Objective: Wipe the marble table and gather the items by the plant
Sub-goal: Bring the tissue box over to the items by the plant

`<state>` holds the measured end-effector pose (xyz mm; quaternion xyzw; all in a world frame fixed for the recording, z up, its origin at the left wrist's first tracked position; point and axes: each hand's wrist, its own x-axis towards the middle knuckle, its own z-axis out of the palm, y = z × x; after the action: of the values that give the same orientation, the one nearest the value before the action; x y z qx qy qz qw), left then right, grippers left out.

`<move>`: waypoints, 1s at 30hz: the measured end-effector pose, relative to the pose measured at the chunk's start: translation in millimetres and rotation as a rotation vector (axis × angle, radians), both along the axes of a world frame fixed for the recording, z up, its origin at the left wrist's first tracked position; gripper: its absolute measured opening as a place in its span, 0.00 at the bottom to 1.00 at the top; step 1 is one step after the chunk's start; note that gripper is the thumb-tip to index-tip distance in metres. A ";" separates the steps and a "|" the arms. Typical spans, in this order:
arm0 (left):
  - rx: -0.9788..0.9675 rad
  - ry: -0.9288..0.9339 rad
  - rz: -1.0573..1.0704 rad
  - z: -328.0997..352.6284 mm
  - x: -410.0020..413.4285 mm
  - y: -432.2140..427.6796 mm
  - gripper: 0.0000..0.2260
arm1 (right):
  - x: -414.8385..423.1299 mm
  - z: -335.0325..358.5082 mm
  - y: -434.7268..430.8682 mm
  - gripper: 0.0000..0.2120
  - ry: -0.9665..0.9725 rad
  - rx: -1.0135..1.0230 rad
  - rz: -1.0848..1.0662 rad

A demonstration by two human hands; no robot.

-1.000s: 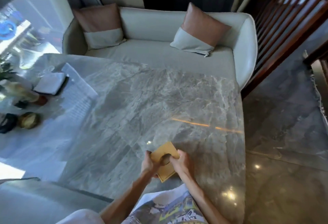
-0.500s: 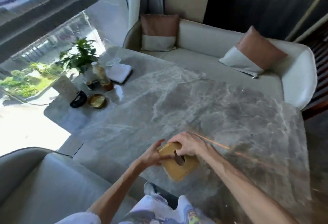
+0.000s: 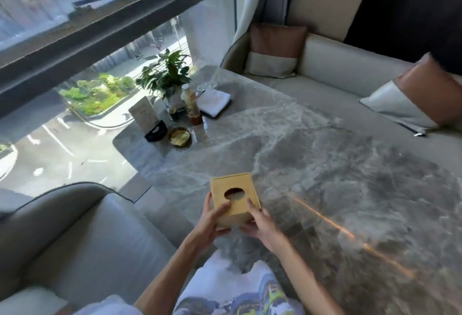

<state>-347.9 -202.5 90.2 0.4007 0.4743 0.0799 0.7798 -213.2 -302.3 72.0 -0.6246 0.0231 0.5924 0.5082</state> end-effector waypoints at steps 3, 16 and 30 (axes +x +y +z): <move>-0.035 0.064 -0.058 -7.2 -14.7 3.5 0.28 | -1.8 -6.2 9.6 0.26 -0.027 0.032 -0.018; -0.121 0.027 -0.132 -40.8 -55.0 166.6 0.26 | -2.0 -23.1 132.9 0.28 0.032 0.068 -0.070; -0.029 0.230 -0.283 -58.9 -148.4 383.0 0.22 | -150.9 -66.3 335.8 0.28 0.246 0.035 -0.110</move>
<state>-496.3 180.6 31.3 0.4586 0.5003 -0.0836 0.7296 -364.1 33.5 5.7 -0.5361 0.1092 0.6362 0.5440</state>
